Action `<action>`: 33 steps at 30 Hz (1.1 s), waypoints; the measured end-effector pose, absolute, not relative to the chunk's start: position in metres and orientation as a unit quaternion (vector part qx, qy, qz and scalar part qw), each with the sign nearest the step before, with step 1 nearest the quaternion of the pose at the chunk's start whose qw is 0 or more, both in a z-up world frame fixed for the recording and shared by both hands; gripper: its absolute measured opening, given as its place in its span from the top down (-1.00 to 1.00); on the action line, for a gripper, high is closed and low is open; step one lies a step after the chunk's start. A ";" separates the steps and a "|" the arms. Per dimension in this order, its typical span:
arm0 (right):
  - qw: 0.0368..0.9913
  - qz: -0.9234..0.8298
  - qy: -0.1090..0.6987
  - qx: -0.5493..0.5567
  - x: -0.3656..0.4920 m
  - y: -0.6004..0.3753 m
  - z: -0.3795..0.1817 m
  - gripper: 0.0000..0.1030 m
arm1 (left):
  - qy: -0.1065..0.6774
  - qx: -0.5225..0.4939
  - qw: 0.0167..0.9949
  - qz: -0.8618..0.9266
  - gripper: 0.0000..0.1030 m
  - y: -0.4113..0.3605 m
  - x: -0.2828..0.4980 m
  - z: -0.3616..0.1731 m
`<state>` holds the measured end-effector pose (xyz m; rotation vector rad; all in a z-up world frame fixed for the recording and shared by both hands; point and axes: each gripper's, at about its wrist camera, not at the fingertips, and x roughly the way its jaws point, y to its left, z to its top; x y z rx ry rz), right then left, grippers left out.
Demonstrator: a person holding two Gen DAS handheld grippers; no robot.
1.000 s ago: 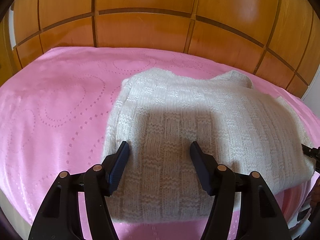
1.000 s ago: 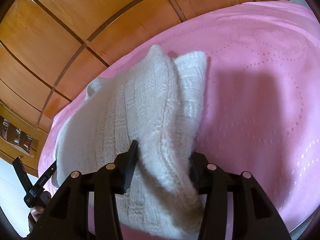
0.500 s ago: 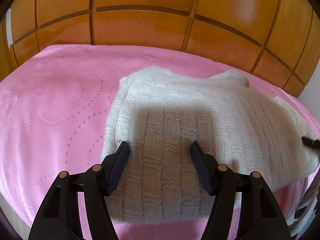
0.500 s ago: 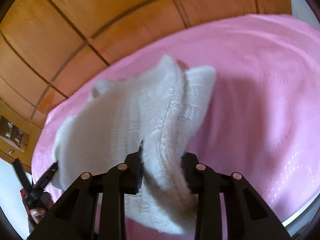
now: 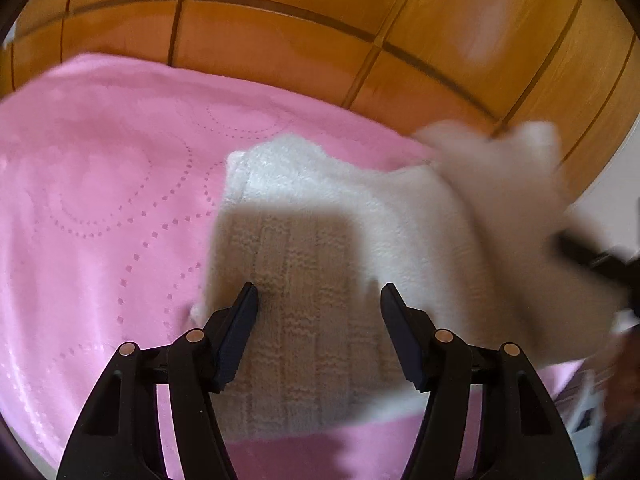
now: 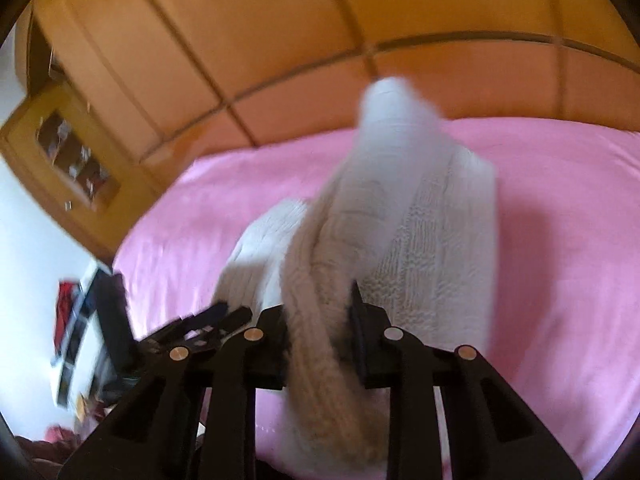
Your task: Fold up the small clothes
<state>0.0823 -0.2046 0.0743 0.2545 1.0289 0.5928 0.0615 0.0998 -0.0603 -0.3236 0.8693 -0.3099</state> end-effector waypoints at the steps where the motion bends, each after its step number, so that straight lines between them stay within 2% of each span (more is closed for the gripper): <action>1: 0.818 0.282 0.489 0.108 0.083 -0.192 0.066 0.58 | 0.417 -0.172 0.877 -0.164 -0.22 0.104 0.061 -0.058; 7: 0.826 0.283 0.484 0.048 0.073 -0.162 0.050 0.57 | 0.407 -0.242 0.847 -0.244 -0.22 0.106 0.060 -0.044; 9: 0.829 0.286 0.479 0.042 0.072 -0.166 0.050 0.55 | 0.415 -0.273 0.823 -0.276 -0.37 0.099 0.067 -0.043; 10: 0.830 0.288 0.476 0.042 0.072 -0.168 0.050 0.48 | 0.419 -0.291 0.811 -0.287 -0.46 0.096 0.070 -0.043; 12: 0.830 0.296 0.469 0.052 0.071 -0.169 0.050 0.32 | 0.428 -0.327 0.783 -0.312 -0.48 0.087 0.078 -0.044; 13: 0.830 0.301 0.466 0.059 0.070 -0.171 0.050 0.22 | 0.432 -0.337 0.772 -0.322 -0.56 0.082 0.082 -0.045; 14: 0.828 0.312 0.461 0.071 0.069 -0.174 0.052 -0.07 | 0.439 -0.349 0.757 -0.334 -0.65 0.075 0.089 -0.045; 16: 0.817 0.335 0.459 0.099 0.063 -0.182 0.056 -0.47 | 0.451 -0.352 0.748 -0.337 -0.65 0.067 0.097 -0.046; 21: 0.812 0.344 0.432 0.190 0.054 -0.233 0.066 -0.46 | 0.483 -0.355 0.730 -0.329 -0.67 0.051 0.119 -0.056; 29: 0.832 0.248 0.468 0.168 0.040 -0.275 0.018 -0.41 | 0.505 -0.360 0.709 -0.335 -0.67 0.030 0.135 -0.061; 30: 0.831 0.248 0.469 0.168 0.040 -0.271 0.015 -0.41 | 0.508 -0.352 0.714 -0.330 -0.63 0.026 0.138 -0.060; 31: 0.831 0.248 0.470 0.167 0.040 -0.268 0.012 -0.42 | 0.509 -0.342 0.721 -0.323 -0.35 0.019 0.139 -0.057; 32: 0.832 0.249 0.469 0.163 0.041 -0.265 0.011 -0.42 | 0.511 -0.327 0.730 -0.314 0.03 0.014 0.140 -0.056; 33: 0.833 0.249 0.468 0.159 0.041 -0.262 0.010 -0.43 | 0.514 -0.298 0.747 -0.298 0.25 0.008 0.143 -0.053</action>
